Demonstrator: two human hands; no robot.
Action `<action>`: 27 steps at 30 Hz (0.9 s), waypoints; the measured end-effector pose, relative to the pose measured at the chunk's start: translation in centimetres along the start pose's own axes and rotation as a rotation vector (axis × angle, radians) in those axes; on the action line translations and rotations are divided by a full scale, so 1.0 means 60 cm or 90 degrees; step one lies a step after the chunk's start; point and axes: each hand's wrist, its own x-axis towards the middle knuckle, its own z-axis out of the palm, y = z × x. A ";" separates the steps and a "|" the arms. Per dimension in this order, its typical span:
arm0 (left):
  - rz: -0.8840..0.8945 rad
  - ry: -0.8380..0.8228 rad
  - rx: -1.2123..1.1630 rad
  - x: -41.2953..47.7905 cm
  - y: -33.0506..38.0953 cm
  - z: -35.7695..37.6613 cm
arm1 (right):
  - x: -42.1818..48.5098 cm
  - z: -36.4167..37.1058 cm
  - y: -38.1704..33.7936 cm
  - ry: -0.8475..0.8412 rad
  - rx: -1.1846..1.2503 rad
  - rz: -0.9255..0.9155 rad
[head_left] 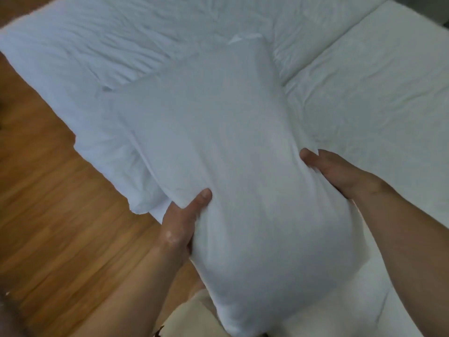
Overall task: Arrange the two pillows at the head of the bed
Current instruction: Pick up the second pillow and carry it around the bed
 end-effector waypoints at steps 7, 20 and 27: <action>0.165 0.014 0.112 -0.111 0.153 -0.092 | -0.123 0.096 -0.093 0.025 0.115 -0.072; 0.208 0.040 0.195 -0.222 0.253 -0.336 | -0.226 0.334 -0.195 0.017 0.213 -0.097; 0.167 0.033 0.200 -0.175 0.305 -0.524 | -0.161 0.499 -0.293 -0.014 0.174 -0.051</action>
